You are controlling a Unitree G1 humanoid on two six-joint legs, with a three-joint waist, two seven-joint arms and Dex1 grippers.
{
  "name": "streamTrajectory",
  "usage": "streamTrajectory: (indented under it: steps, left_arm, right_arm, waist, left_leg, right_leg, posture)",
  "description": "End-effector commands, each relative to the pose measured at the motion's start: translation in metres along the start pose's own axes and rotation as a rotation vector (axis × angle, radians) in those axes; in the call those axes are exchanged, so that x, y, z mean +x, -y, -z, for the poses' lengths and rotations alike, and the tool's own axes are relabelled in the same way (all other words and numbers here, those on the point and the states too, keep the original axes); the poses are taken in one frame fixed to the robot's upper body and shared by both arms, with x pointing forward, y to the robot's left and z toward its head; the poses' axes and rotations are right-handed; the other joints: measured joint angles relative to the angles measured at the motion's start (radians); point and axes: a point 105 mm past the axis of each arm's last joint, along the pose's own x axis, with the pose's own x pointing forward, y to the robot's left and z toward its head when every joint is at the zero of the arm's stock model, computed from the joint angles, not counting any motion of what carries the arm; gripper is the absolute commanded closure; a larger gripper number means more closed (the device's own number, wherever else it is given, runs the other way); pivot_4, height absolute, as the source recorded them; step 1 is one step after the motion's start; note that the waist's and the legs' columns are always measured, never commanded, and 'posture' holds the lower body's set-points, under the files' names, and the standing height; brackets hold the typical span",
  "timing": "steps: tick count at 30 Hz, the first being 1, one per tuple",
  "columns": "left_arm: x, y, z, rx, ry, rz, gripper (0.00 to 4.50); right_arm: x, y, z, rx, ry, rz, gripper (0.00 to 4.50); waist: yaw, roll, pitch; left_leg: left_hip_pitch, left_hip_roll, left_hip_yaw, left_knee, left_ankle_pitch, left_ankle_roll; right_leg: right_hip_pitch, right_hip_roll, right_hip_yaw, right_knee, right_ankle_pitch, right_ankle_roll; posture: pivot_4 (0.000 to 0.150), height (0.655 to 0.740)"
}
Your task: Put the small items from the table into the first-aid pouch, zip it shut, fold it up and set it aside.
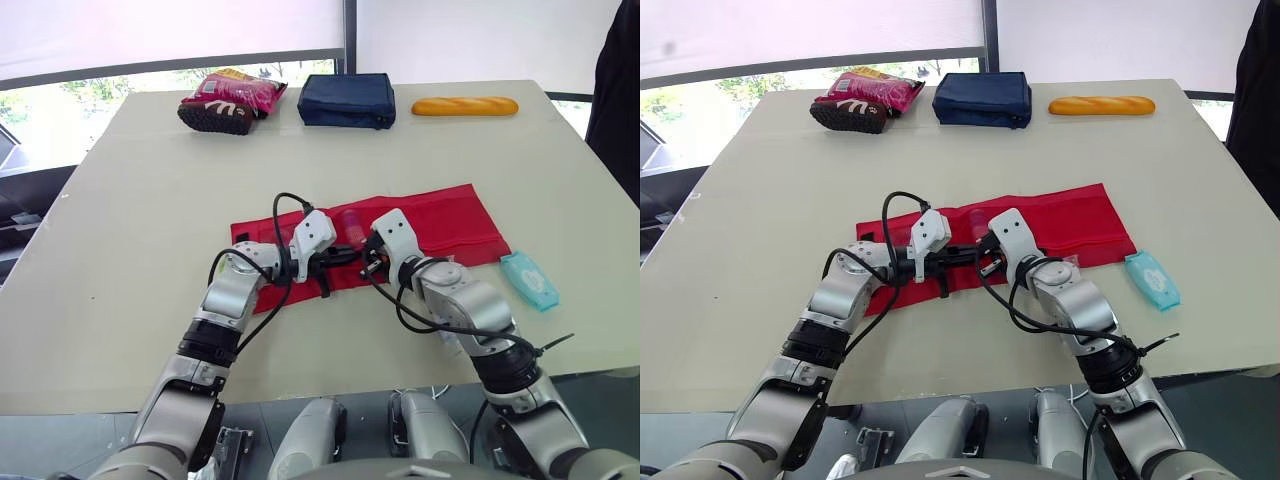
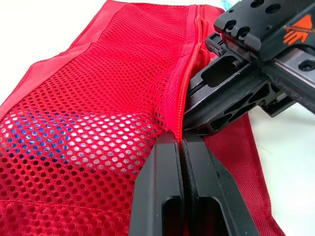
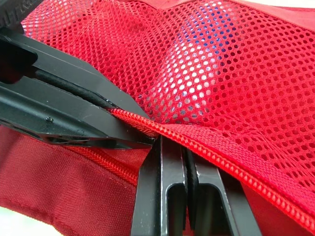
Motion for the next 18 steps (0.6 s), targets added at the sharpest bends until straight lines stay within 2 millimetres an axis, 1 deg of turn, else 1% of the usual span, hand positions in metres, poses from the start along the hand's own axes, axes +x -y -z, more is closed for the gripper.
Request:
streamTrajectory:
  steps: [1, 4, 8, 11, 13, 15, 16, 17, 18]
  left_arm:
    - [0.001, 0.002, -0.005, 0.033, 0.023, 0.008, 4.50]
    - [-0.001, -0.006, -0.003, 0.050, 0.017, -0.019, 4.50]
    - [-0.001, -0.014, -0.001, 0.070, 0.009, -0.045, 4.50]
    - [-0.001, -0.016, -0.003, 0.074, 0.012, -0.049, 4.50]
    - [0.000, -0.018, -0.003, 0.073, 0.013, -0.060, 4.50]
    - [0.000, -0.021, -0.002, 0.074, 0.010, -0.068, 4.50]
    - [0.000, -0.022, -0.002, 0.075, 0.009, -0.072, 4.50]
    - [0.000, -0.022, -0.001, 0.075, 0.008, -0.074, 4.50]
    - [0.000, -0.023, -0.001, 0.075, 0.007, -0.077, 4.50]
  right_arm:
    - [-0.008, -0.008, -0.019, -0.045, 0.089, -0.043, 4.43]
    - [-0.022, -0.004, -0.016, -0.092, 0.104, -0.053, 4.43]
    - [-0.047, -0.002, -0.025, -0.141, 0.206, -0.081, 4.43]
    - [-0.072, 0.004, -0.033, -0.183, 0.303, -0.046, 4.43]
    - [-0.095, 0.003, -0.039, -0.188, 0.394, -0.046, 4.43]
    - [-0.115, 0.002, -0.041, -0.171, 0.447, -0.053, 4.43]
    - [-0.125, 0.001, -0.041, -0.168, 0.455, -0.054, 3.92]
    - [-0.135, 0.001, -0.040, -0.165, 0.462, -0.060, 3.51]
    - [-0.146, 0.000, -0.038, -0.156, 0.471, -0.065, 3.28]
  waist:
    - [0.000, 0.000, 0.000]
    - [0.002, 0.000, 0.000]
    - [0.002, 0.000, 0.000]
    - [0.003, 0.000, 0.000]
    - [0.005, 0.000, 0.000]
    - [0.007, 0.000, 0.000]
    - [0.006, 0.000, 0.000]
    - [0.007, 0.000, 0.000]
    - [0.007, 0.000, 0.000]
  left_leg:
    - [0.000, 0.000, 0.000, 0.000, 0.000, 0.000]
    - [0.000, 0.000, 0.000, 0.000, 0.000, 0.000]
    - [0.000, 0.000, 0.000, 0.000, 0.000, 0.000]
    - [0.000, 0.000, 0.000, 0.000, 0.000, 0.000]
    - [0.000, 0.000, 0.000, -0.001, 0.000, 0.000]
    - [0.000, 0.000, 0.000, -0.001, 0.000, 0.000]
    - [0.000, 0.000, 0.000, -0.001, 0.000, 0.000]
    - [0.000, 0.000, 0.000, -0.001, 0.000, 0.000]
    - [0.000, 0.000, 0.000, -0.001, 0.000, 0.000]
  right_leg:
    - [0.000, 0.000, 0.000, 0.000, 0.000, 0.000]
    - [0.000, 0.000, 0.000, 0.000, 0.000, 0.000]
    - [0.000, 0.000, 0.000, -0.001, 0.000, 0.000]
    - [0.000, 0.000, 0.000, -0.001, 0.000, 0.000]
    - [0.000, 0.000, 0.000, -0.001, 0.000, 0.000]
    - [0.000, 0.000, -0.001, -0.002, 0.000, 0.001]
    - [0.001, 0.000, -0.001, -0.001, 0.000, 0.001]
    - [0.001, 0.000, -0.001, -0.002, 0.000, 0.001]
    - [0.001, 0.000, -0.001, -0.001, 0.000, 0.001]
  posture:
    - [0.150, 0.7390]
    - [0.150, 0.7390]
    - [0.150, 0.7390]
    - [0.150, 0.7390]
    - [0.150, 0.7390]
    - [0.150, 0.7390]
    - [0.150, 0.7390]
    - [0.150, 0.7390]
    - [0.150, 0.7390]
